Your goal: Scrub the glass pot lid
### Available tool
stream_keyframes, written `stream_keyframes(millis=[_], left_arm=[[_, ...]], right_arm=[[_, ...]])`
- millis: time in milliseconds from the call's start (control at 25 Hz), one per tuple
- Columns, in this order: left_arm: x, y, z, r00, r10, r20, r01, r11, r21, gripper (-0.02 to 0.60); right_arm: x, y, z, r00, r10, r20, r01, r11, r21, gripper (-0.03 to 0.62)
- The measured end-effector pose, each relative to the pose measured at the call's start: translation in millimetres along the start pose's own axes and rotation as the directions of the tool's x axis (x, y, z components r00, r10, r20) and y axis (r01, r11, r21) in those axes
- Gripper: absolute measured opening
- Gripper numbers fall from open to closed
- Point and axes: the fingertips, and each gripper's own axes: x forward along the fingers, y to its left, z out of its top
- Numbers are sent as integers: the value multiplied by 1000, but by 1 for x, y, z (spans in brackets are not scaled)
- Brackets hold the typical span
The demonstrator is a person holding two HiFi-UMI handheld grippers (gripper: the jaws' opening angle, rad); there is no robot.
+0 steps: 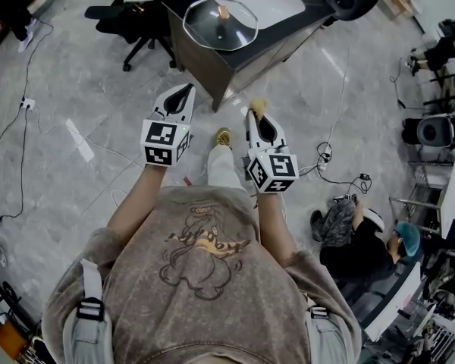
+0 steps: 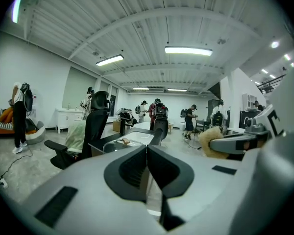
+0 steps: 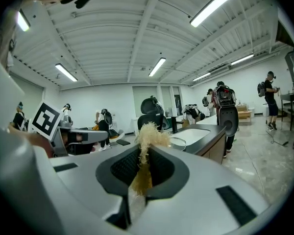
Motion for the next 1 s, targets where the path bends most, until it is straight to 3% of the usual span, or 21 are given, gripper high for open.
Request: stream_keyframes(millis=[640,800,1000], left_arm=[[123,49,36,997,72,-33,-73,996,-53,17],[160,59,50,992,116,-46,-117,992,-35,17],[194,66,63,990,143,-10,-144,986,-83,17]], right_arm=[[116,-78,49,996,84,-18,-84,996,-9,40],[146,-108,63,994,110,-23,-110,994,-12,40],[177,-138,69,988,150,-33,-150,989,-8,40]])
